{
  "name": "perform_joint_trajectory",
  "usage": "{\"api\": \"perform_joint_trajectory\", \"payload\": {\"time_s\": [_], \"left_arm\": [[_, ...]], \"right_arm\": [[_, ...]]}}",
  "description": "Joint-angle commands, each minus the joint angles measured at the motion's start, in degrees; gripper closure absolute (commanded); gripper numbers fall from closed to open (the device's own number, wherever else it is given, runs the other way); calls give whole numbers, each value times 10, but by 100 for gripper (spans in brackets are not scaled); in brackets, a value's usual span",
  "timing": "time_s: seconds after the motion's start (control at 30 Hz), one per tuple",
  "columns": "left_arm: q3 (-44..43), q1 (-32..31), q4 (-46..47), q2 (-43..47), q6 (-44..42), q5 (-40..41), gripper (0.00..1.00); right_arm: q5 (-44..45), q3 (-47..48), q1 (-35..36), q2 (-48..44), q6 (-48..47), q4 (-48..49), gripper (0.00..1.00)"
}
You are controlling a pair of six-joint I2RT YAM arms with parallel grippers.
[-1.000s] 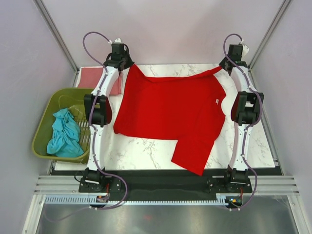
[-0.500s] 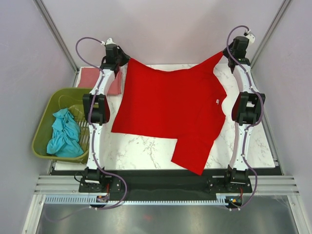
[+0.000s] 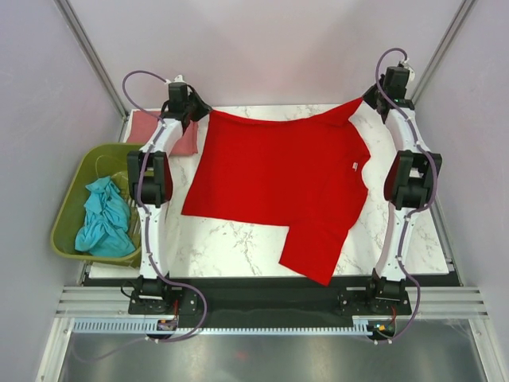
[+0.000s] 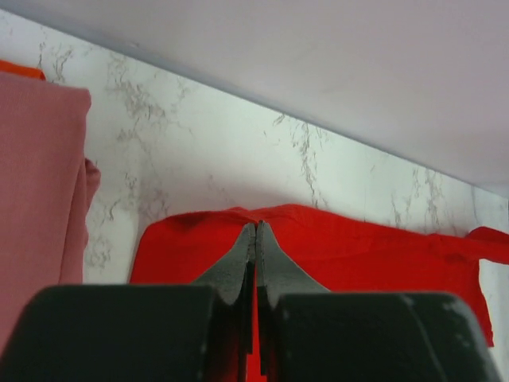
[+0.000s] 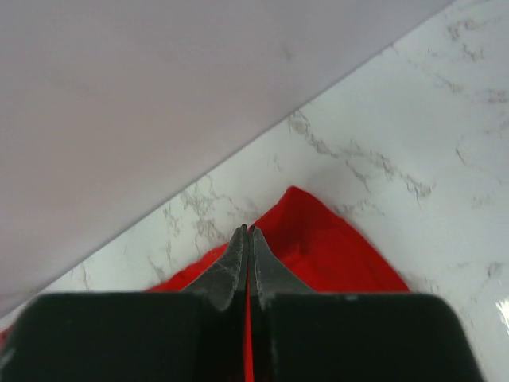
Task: Fold and stack the t-shirts
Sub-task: Fold the tshirt
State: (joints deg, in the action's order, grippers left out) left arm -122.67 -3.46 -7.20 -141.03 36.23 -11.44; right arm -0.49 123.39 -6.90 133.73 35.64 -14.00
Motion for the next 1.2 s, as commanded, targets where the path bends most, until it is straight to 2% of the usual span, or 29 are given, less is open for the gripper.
{"api": "perform_joint_trajectory", "payload": {"time_s": [0.0,0.17,0.27,0.47,0.73,0.97,1.17], "left_arm": [[34,8,4,88,-47,-17,98],[88,20,-44,146,-73,-14,98],[89,26,-89,156,-89,-11,98],[94,30,-152,157,-113,-51,98],[168,30,-165,199,-131,-70,98],[215,28,-187,219,-155,-75,98],[223,21,-209,211,-175,-55,98]], "right_arm": [[-40,-17,-8,-98,6,-65,100],[-38,-82,-14,-166,-2,-128,100],[-36,-97,-21,-197,-9,-162,100],[-48,-211,-27,-283,-14,-194,100],[-92,-350,-37,-376,-12,-205,100],[-79,-491,-44,-464,-9,-207,100],[-94,-543,-65,-510,-20,-213,100]]}}
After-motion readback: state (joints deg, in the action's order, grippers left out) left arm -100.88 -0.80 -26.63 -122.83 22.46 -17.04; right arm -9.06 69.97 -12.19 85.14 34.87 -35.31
